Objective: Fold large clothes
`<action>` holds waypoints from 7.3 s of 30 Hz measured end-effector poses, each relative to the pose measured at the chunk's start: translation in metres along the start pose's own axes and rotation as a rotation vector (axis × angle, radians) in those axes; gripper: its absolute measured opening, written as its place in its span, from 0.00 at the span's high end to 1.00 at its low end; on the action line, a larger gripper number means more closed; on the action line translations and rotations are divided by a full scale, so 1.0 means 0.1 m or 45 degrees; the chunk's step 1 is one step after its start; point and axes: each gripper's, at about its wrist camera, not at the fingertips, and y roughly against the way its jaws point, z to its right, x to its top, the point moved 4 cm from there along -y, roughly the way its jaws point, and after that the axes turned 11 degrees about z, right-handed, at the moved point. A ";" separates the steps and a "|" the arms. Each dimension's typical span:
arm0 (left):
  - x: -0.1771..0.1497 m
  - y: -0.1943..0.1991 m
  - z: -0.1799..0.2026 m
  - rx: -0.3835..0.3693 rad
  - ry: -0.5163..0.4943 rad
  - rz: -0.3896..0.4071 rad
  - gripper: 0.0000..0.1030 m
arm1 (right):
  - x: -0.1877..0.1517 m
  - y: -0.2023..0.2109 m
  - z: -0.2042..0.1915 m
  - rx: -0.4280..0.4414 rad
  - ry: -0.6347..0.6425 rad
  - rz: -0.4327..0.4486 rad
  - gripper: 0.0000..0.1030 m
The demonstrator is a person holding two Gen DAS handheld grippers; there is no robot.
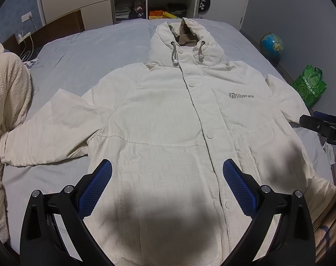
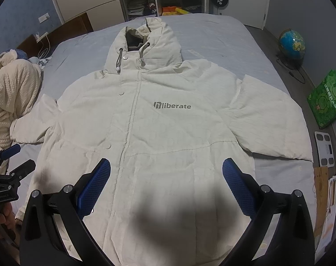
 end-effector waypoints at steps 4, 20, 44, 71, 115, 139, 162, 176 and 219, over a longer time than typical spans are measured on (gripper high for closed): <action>-0.02 0.02 0.01 0.000 0.002 0.004 0.06 | 0.00 -0.01 0.00 0.001 -0.001 -0.002 0.06; -0.02 0.02 0.02 -0.001 0.000 0.003 0.06 | 0.00 -0.01 -0.01 0.001 0.005 -0.005 0.06; -0.03 0.02 0.03 0.001 -0.008 0.002 0.06 | -0.01 -0.02 -0.02 0.003 0.004 -0.008 0.06; 0.00 -0.07 0.06 -0.014 0.014 -0.030 0.06 | 0.24 0.08 0.81 -0.005 -0.200 0.121 0.06; 0.45 -0.68 -0.01 0.045 -0.009 -0.025 0.06 | -0.18 -0.33 3.43 -0.033 -1.287 0.484 0.95; 0.48 -0.45 -0.48 0.075 0.136 0.003 0.06 | 0.27 -0.67 -0.13 0.330 -0.245 0.121 0.97; 0.31 -0.64 0.03 0.035 -0.064 -0.008 0.07 | 0.15 -0.61 0.82 0.171 -0.437 -0.027 0.43; 0.20 -0.97 1.44 -0.168 -0.435 0.006 0.30 | 0.16 -0.35 1.96 0.138 -0.974 0.135 0.43; 0.41 -0.94 0.23 0.036 0.044 0.115 0.97 | 0.21 -0.91 1.59 0.343 -1.258 0.016 0.38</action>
